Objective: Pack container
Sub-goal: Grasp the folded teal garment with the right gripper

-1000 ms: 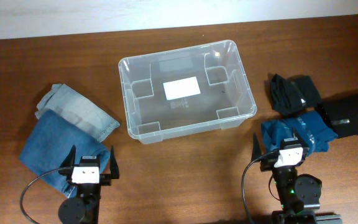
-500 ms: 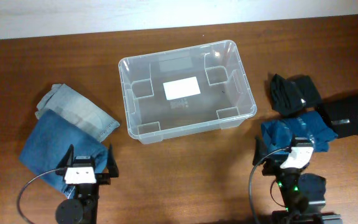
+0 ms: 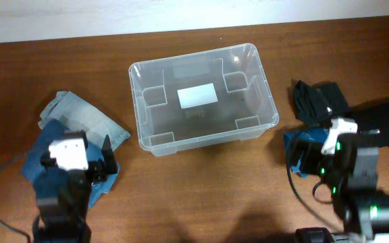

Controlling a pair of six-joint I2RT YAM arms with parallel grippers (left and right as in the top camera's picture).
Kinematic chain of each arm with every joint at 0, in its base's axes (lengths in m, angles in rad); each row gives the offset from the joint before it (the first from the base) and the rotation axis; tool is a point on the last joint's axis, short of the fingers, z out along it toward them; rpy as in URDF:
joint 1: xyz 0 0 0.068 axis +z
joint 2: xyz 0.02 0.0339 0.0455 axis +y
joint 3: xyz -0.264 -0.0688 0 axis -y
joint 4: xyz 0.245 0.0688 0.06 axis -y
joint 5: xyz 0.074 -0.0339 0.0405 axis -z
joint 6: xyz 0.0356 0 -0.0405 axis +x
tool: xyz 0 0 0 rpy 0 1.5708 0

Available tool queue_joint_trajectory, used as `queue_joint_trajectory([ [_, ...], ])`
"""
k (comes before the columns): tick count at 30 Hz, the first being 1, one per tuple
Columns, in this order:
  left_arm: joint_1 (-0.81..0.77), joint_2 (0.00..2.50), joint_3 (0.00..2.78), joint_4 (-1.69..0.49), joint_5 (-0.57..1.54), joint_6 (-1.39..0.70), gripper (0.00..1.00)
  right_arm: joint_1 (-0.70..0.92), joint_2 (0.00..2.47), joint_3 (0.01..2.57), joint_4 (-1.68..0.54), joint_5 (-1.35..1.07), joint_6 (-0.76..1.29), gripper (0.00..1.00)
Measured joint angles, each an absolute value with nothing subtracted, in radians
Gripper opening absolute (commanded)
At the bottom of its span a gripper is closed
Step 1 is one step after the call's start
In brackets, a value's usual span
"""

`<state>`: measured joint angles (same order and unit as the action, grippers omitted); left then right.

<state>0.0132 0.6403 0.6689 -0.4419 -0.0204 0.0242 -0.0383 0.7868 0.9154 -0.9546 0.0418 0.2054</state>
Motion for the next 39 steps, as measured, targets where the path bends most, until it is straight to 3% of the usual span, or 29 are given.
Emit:
queue_joint_trajectory([
  [4,0.013,0.752,0.754,-0.494,-0.007,0.022,0.99,-0.049,0.944,1.026,-1.042,0.038,0.197,0.99],
  [8,0.013,0.791,0.782,-0.500,-0.004,0.022,0.99,-0.168,1.019,1.041,-1.065,-0.023,0.197,0.99],
  [19,0.013,0.792,0.783,-0.506,-0.004,0.022,0.99,-0.805,1.127,0.975,-1.098,-0.358,0.067,0.98],
  [26,0.013,0.792,0.783,-0.506,-0.004,0.022,0.99,-0.989,1.197,0.664,-0.807,-0.595,0.025,0.98],
  [33,0.013,0.792,0.784,-0.505,-0.004,0.022,0.99,-1.002,1.295,0.461,-0.425,-0.744,0.039,0.98],
  [39,0.013,0.792,0.784,-0.505,-0.004,0.022,0.99,-1.003,1.402,0.436,-0.198,-0.829,0.066,0.99],
])
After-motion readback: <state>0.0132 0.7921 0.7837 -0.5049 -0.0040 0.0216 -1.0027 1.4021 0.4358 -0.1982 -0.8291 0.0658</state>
